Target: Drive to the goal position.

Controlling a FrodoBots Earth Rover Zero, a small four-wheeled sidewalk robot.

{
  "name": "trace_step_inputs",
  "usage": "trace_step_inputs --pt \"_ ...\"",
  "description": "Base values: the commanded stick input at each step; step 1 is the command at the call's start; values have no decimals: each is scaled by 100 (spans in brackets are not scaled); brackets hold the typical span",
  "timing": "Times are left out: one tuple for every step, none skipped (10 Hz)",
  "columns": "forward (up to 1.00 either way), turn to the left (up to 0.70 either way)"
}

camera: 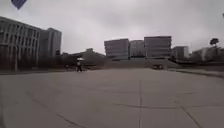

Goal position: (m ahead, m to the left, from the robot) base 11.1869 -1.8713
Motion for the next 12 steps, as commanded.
trace_step_inputs --pt "70 0" --pt "70 0" --pt "70 0" --pt "70 0" --pt "70 0" --pt "70 0" --pt "70 0" --pt "70 0" --pt "70 0" --pt "70 0" --pt "70 0" --pt "70 0"
